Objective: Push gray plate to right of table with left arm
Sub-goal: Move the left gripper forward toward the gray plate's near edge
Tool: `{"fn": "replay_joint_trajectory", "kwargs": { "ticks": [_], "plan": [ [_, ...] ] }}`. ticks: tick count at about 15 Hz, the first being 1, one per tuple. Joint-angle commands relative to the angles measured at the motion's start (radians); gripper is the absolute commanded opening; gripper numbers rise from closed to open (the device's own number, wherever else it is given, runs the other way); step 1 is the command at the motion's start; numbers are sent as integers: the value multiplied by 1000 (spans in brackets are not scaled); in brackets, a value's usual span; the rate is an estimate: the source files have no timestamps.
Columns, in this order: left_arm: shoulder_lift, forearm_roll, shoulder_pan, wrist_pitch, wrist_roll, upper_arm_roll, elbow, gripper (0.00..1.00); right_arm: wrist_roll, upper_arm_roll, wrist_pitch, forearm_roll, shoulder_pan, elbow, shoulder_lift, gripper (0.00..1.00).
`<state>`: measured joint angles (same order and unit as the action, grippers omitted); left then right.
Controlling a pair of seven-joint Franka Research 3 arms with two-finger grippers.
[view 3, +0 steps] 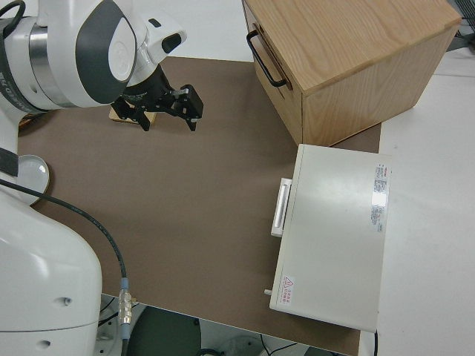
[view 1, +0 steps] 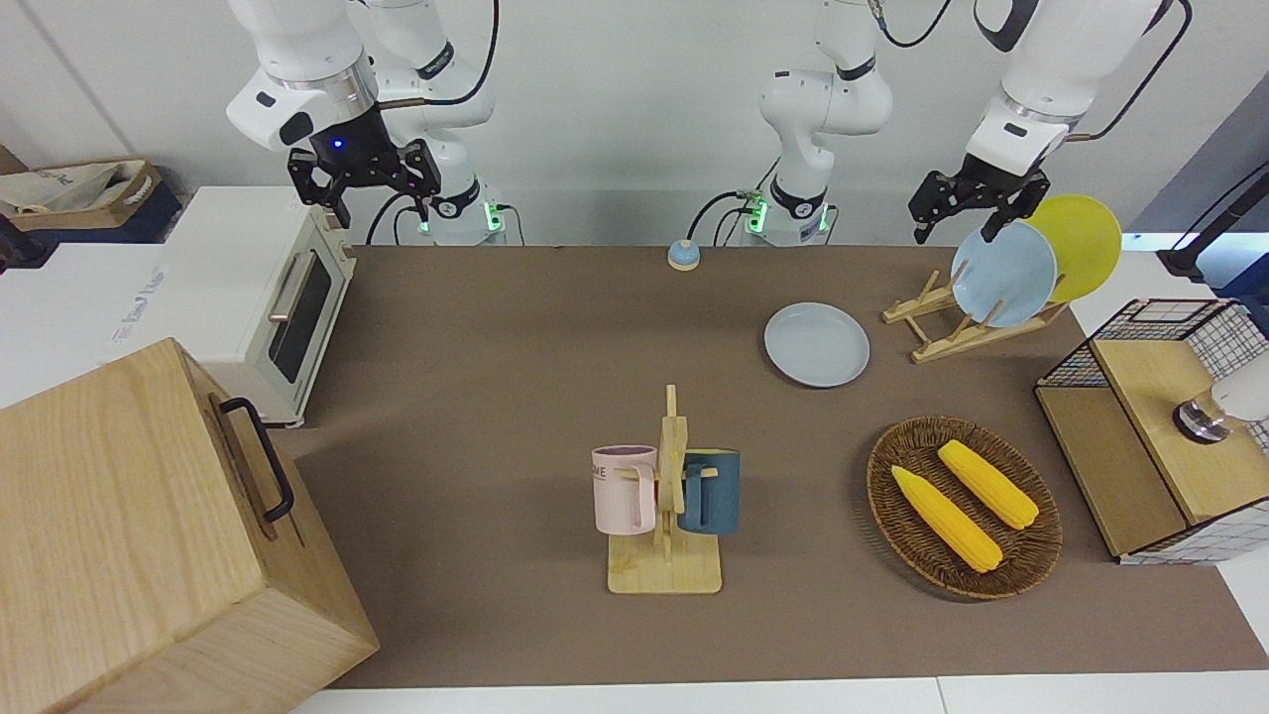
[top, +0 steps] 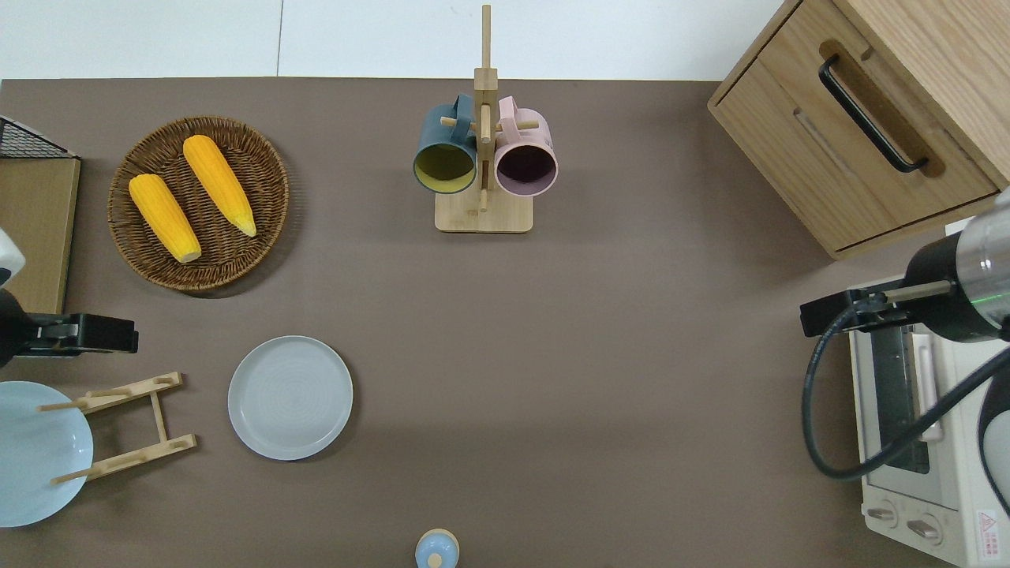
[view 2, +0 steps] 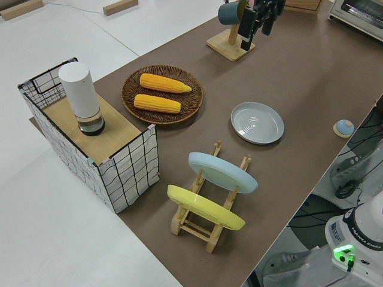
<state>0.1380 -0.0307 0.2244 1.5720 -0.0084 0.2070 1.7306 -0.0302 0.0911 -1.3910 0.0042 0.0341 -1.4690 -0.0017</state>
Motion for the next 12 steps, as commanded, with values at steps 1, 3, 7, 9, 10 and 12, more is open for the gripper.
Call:
{"fn": "replay_joint_trajectory", "kwargs": {
  "ticks": [1,3,7,9,10,12],
  "plan": [
    [-8,9,9,-26,1,17,-26,993,3,6,12,8,-11,-1,-8,983],
    [-9,9,9,-24,-2,14,-26,991,3,6,12,8,-11,-1,-8,983],
    [-9,11,13,-20,-15,9,-26,993,3,4,12,8,-11,-1,-8,983],
    [-15,11,15,-15,-18,9,-25,993,3,6,12,8,-11,1,-8,983],
    [-14,12,15,-16,-16,8,-20,993,1,6,12,8,-11,-1,-8,983],
    [-11,17,12,-17,-4,9,-17,998,3,6,12,8,-11,-1,-8,983]
  ]
}}
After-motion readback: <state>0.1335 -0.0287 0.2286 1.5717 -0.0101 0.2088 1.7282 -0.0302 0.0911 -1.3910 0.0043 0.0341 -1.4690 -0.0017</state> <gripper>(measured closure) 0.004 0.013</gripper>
